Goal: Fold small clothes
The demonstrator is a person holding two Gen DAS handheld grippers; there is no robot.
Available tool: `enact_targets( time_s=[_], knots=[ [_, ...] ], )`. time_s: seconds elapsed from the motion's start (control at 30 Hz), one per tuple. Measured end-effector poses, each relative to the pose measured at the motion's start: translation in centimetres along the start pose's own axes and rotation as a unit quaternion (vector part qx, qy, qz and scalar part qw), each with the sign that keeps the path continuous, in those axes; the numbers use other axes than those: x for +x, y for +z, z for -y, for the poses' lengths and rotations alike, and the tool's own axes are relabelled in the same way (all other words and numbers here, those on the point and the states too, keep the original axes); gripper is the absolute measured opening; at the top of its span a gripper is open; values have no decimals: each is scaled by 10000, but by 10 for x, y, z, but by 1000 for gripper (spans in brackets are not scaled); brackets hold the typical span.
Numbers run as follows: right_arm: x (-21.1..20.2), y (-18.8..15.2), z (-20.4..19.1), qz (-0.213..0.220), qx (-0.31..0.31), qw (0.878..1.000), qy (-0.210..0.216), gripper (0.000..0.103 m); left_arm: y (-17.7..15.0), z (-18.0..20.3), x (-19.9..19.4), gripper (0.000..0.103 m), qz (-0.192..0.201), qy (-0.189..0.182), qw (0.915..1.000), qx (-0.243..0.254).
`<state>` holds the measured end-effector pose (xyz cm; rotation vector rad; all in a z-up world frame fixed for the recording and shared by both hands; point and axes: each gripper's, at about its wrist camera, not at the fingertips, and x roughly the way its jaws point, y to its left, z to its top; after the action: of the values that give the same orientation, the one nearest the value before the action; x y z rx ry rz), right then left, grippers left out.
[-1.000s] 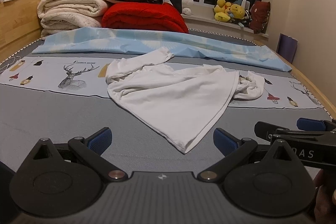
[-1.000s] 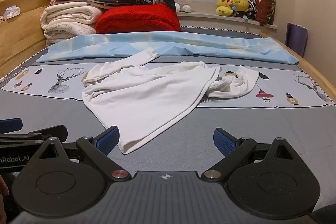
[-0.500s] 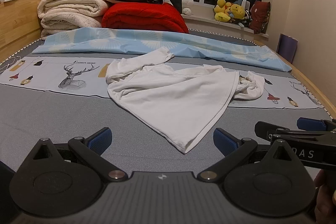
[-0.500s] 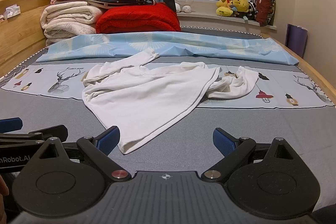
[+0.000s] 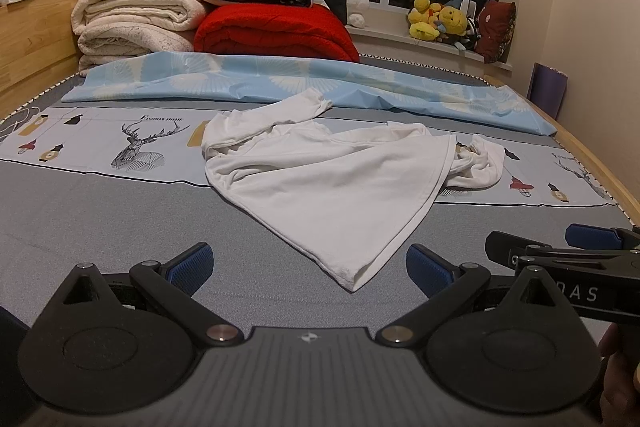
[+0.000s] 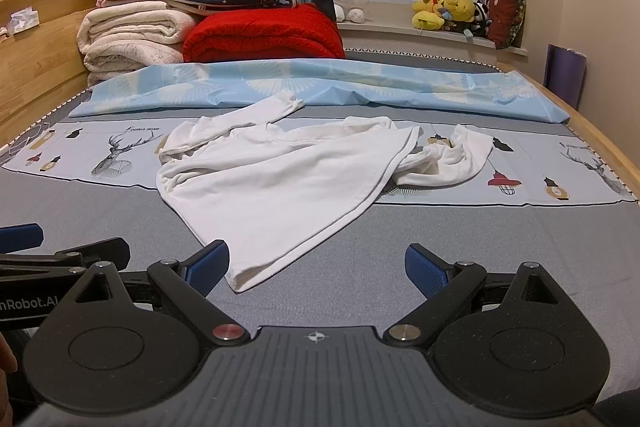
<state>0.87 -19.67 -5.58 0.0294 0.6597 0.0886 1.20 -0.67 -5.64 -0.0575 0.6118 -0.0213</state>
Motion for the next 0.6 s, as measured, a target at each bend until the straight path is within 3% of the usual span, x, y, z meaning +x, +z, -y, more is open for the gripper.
enact_targets(
  time_s=[0.6],
  knots=[
    [0,1,10,141,85,9997,-171,92,-4,-1,4,103,-38,42,10000,51]
  ],
)
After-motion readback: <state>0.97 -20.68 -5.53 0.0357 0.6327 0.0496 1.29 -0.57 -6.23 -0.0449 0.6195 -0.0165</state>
